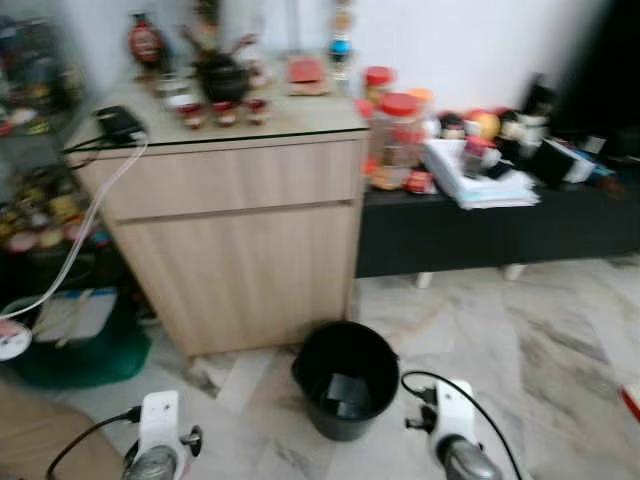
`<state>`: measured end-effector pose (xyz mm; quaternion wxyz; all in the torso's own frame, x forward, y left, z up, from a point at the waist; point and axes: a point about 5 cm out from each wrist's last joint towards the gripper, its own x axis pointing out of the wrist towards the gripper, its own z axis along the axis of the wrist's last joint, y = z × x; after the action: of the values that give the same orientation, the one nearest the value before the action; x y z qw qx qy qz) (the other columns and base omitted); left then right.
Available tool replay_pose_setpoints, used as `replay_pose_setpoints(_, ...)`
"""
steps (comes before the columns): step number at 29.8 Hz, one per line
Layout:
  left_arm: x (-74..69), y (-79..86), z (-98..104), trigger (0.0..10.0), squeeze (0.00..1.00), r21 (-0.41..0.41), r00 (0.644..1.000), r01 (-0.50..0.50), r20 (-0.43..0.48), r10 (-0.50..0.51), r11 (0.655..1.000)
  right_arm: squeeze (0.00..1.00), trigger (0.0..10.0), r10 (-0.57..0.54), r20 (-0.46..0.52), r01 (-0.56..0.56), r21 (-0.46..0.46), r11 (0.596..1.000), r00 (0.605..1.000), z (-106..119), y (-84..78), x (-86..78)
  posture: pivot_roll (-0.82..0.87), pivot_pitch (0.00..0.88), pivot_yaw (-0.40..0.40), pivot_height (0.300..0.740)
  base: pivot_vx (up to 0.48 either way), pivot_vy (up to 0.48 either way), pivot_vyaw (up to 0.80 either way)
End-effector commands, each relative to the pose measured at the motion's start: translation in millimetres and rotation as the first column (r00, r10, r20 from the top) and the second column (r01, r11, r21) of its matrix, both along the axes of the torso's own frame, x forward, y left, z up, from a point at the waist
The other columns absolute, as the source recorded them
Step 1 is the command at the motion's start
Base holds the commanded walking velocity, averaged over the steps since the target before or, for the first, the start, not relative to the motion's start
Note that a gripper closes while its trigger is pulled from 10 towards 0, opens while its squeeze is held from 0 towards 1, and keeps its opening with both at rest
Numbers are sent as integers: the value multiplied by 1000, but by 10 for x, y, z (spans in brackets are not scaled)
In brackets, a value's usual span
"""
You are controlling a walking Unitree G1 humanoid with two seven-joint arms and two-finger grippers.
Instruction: Picking trash to rubbish bin
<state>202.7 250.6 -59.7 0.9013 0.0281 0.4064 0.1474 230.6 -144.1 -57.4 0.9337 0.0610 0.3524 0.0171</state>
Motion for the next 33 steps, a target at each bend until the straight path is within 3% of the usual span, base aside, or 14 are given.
replay_pose_setpoints(1,87,-93,22,10000,0,-15,1000,19,20,-19,1000,0,10000,-28,-22,27,-33,999,999,-42,-166,-74,21,0,21,740,375,0,0)
replay_pose_setpoints(21,119,-87,44,10000,0,-14,999,27,32,-27,1000,0,10000,-19,-15,18,-19,1000,1000,-36,-134,-66,26,0,25,740,373,0,0)
replay_pose_setpoints(33,129,-88,51,10000,0,-21,999,20,41,-20,1000,0,10000,26,1,-26,0,1000,1000,-10,-64,-24,29,0,21,740,364,0,713)
